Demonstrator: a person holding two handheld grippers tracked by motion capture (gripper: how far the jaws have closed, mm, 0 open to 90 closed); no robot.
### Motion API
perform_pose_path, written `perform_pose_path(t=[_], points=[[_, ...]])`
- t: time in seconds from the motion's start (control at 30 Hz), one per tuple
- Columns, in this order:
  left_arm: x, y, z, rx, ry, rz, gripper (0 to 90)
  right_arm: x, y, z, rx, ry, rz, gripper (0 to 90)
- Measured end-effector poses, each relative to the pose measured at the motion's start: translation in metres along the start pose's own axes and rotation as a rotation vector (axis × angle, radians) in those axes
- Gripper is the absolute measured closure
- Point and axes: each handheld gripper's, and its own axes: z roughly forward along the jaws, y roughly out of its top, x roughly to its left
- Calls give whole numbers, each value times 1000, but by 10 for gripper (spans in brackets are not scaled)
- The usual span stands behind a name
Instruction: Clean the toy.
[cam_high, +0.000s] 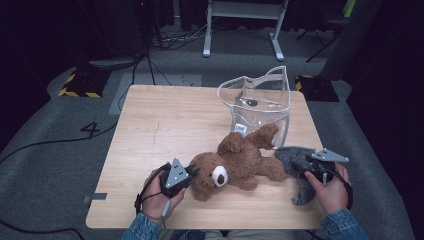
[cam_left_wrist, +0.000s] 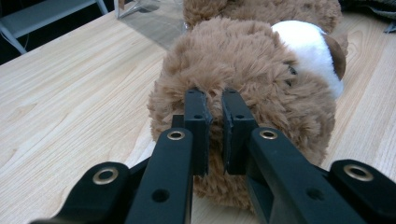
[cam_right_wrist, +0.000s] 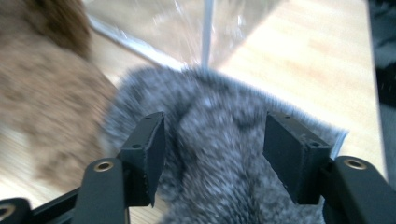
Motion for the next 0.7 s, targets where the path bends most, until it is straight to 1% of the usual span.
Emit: perform_pose_path(t=[0.07, 0.13, 0.23, 0.27, 0.3, 0.37, 0.4, 0.43, 0.53, 0.6, 0.63, 0.67, 0.7], points=[[0, 1, 0, 1, 1, 1, 823, 5, 7, -10, -42, 10, -29, 399], [0, 1, -1, -8, 8, 1, 809, 13, 15, -19, -79, 39, -67, 399], [0, 2, -3, -22, 10, -8, 768, 31, 27, -27, -123, 92, -132, 400], [0, 2, -4, -25, 9, -6, 749, 38, 31, -29, -129, 109, -155, 402], [-1, 2, -5, -34, 5, -16, 722, 44, 35, -30, -136, 129, -180, 404], [-1, 3, -8, -58, 3, -31, 654, 57, 42, -30, -152, 194, -210, 405], [-2, 3, -10, -73, -3, -38, 633, 63, 46, -29, -157, 215, -234, 405], [-2, 4, -13, -83, -4, -46, 609, 68, 49, -28, -157, 227, -262, 407], [-3, 4, -19, -111, -4, -51, 545, 84, 57, -23, -154, 279, -304, 406], [-3, 4, -24, -110, 1, -57, 522, 94, 62, -20, -153, 302, -332, 404], [-3, 3, -26, -108, 6, -63, 516, 98, 64, -18, -155, 316, -336, 402], [-2, 2, -28, -111, 13, -57, 510, 103, 66, -16, -154, 330, -343, 401], [-2, 1, -29, -106, 17, -63, 507, 107, 68, -14, -151, 343, -353, 400]])
